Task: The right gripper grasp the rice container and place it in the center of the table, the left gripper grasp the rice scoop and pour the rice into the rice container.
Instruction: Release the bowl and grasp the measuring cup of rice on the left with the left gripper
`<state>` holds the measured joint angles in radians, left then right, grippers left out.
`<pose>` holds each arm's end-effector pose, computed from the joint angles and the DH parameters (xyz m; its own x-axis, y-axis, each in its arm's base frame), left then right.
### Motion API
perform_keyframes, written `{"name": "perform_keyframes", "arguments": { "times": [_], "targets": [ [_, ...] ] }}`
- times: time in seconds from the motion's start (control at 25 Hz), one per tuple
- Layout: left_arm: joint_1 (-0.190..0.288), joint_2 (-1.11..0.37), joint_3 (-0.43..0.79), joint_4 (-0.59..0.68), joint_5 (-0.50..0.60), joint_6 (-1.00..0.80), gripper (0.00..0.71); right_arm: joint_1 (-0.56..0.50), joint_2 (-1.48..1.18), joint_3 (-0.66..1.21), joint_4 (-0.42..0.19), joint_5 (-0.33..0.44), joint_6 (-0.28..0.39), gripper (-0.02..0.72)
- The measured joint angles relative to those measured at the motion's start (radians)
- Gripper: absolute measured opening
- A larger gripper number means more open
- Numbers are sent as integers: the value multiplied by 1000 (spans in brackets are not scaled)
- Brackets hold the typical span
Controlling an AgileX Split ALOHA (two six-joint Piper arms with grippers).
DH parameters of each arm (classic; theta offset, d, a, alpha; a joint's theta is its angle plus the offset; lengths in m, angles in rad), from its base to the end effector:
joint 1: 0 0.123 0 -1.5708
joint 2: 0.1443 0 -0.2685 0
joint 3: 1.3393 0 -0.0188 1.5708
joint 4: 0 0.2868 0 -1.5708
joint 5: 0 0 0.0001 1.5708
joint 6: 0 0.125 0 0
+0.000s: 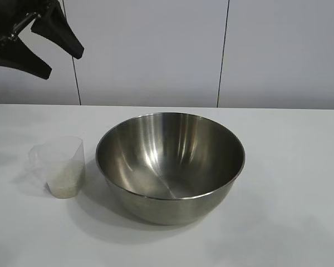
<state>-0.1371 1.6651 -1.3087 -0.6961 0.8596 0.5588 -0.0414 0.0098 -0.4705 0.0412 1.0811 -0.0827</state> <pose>0.3921 -0.1154 0.2340 -0.8078 0.1639 -0.5663 0.4295 0.8215 -0.3750 0.0774 0.0013 0.2661 -0.5072 -0.0423 -0.8608 -0.0221 0.9991 -0.0361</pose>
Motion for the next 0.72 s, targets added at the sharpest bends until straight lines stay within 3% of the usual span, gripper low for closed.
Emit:
{"name": "perform_keyframes", "arguments": {
  "times": [0.16,0.28,0.4,0.52,0.64,0.72],
  "targets": [
    [0,-160,14,154,1,69,513,0,0,0,0,0,0,516],
    [0,-317,91,196,-62,69,513,0,0,0,0,1,0,516],
    [0,-495,252,172,-229,79,512,0,0,0,0,1,0,516],
    [0,-684,491,100,-440,117,511,0,0,0,0,1,0,516],
    [0,-820,713,-13,-656,140,511,0,0,0,0,1,0,516],
    [0,-874,819,-55,-739,156,510,0,0,0,0,1,0,516]
  ]
}}
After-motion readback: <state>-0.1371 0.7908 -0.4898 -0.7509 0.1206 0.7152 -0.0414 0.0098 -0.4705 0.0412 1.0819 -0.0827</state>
